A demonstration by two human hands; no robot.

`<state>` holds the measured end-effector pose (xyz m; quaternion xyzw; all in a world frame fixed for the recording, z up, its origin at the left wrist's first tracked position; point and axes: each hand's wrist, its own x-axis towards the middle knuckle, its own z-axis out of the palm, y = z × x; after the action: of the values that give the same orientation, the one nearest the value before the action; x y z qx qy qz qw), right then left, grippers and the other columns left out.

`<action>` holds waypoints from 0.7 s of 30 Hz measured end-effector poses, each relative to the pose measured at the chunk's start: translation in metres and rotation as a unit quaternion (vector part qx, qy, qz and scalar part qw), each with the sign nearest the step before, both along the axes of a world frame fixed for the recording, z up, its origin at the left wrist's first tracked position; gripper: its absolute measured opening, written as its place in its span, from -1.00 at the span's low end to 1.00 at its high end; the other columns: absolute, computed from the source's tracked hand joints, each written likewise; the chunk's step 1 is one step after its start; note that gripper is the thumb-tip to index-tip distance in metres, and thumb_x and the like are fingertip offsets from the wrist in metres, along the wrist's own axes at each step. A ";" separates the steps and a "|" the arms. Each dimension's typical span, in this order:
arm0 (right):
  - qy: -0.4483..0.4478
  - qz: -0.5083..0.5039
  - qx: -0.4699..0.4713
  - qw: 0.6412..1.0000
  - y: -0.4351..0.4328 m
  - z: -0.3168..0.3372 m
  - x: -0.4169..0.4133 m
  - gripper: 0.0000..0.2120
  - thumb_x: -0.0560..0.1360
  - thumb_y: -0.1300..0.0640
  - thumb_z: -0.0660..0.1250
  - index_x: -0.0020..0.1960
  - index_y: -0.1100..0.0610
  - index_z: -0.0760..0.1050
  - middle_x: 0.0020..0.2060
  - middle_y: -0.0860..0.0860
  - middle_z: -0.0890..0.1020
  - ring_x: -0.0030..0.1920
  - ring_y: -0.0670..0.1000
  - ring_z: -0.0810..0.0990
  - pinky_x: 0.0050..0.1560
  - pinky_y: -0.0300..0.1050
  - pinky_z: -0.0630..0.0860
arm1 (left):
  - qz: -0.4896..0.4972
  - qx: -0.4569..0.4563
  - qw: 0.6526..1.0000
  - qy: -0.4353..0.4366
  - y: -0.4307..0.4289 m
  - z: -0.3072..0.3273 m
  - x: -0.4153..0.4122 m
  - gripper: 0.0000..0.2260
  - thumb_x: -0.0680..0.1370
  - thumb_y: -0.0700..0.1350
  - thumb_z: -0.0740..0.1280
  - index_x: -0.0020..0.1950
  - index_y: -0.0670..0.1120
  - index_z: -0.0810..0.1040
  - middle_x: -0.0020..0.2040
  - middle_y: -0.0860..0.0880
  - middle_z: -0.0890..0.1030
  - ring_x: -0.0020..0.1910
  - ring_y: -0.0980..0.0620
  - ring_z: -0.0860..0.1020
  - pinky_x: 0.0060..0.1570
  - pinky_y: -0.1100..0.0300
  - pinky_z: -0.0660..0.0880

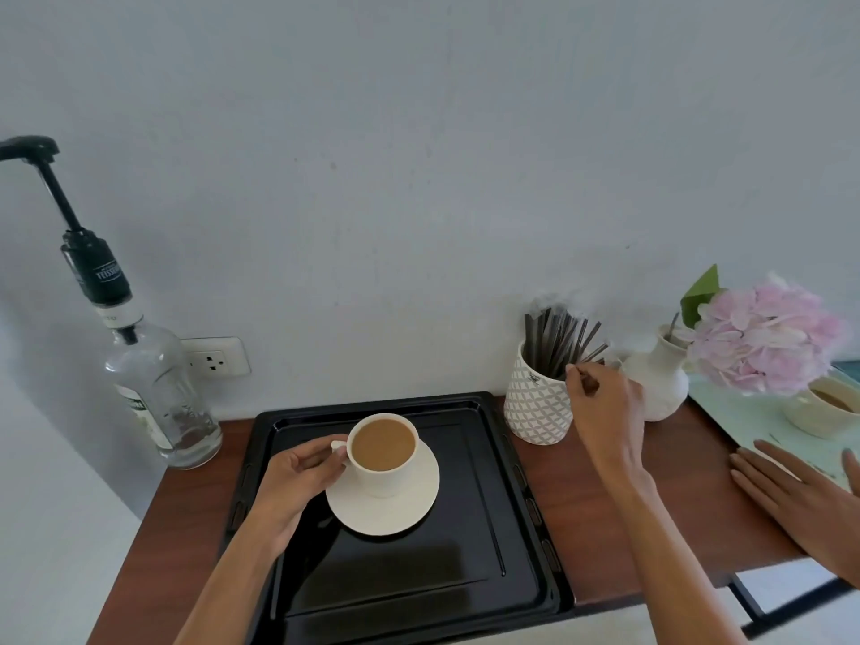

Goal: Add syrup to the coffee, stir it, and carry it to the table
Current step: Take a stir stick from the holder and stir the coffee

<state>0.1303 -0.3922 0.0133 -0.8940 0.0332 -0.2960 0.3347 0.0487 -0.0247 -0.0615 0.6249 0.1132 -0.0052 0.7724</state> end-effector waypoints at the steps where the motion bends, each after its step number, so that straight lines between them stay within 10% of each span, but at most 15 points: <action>1: -0.003 -0.005 -0.004 1.000 0.002 0.000 0.001 -0.80 0.59 0.21 0.38 -0.19 0.20 0.67 -0.47 -0.07 0.55 -0.46 -0.13 0.49 -0.44 -0.33 0.35 | 0.003 -0.002 1.000 0.001 -0.001 0.001 0.000 -0.81 0.51 -0.27 0.47 -0.04 -0.01 0.80 0.00 -0.12 0.79 0.00 0.07 0.75 0.14 0.08 0.57; 4: -0.019 0.010 -0.014 1.000 0.006 0.002 0.006 -0.84 0.56 0.25 0.42 -0.16 0.24 0.71 -0.43 0.05 0.65 -0.42 0.04 0.61 -0.39 -0.06 0.58 | 0.015 -0.005 1.000 0.001 -0.003 0.003 -0.001 -0.80 0.53 -0.31 0.45 -0.07 -0.02 0.80 -0.03 -0.12 0.80 -0.04 0.08 0.75 0.13 0.09 0.57; 10: 0.021 0.060 0.042 0.997 0.011 0.012 0.021 -0.90 0.51 0.25 0.47 -0.01 0.12 0.73 -0.34 -0.07 0.67 -0.35 -0.18 0.58 -0.31 -0.49 0.46 | 0.017 -0.005 1.000 0.008 -0.003 0.004 -0.002 -0.79 0.53 -0.29 0.46 -0.06 0.00 0.81 -0.01 -0.12 0.80 0.00 0.07 0.75 0.14 0.09 0.57; 16: 0.064 0.107 0.025 0.992 0.016 0.018 0.031 -0.89 0.54 0.23 0.45 0.02 0.16 0.75 -0.33 -0.29 0.58 -0.22 -0.47 0.56 -0.21 -0.60 0.39 | 0.013 -0.008 1.000 0.010 -0.002 0.005 -0.003 -0.84 0.39 -0.16 0.53 -0.06 0.00 0.81 -0.01 -0.12 0.79 0.00 0.08 0.75 0.13 0.09 0.57; 21: 0.043 0.086 0.021 0.995 0.014 0.022 0.029 -0.91 0.52 0.13 0.50 -0.07 0.14 0.76 -0.40 -0.30 0.56 -0.32 -0.32 0.60 -0.32 -0.45 0.44 | 0.010 -0.008 1.000 0.012 0.000 0.002 -0.002 -0.79 0.52 -0.28 0.47 -0.06 0.01 0.81 -0.01 -0.11 0.80 0.01 0.07 0.75 0.11 0.12 0.57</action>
<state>0.1598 -0.3783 0.0348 -0.8983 -0.0234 -0.2269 0.3756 0.0470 -0.0251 -0.0597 0.6171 0.1288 -0.0057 0.7763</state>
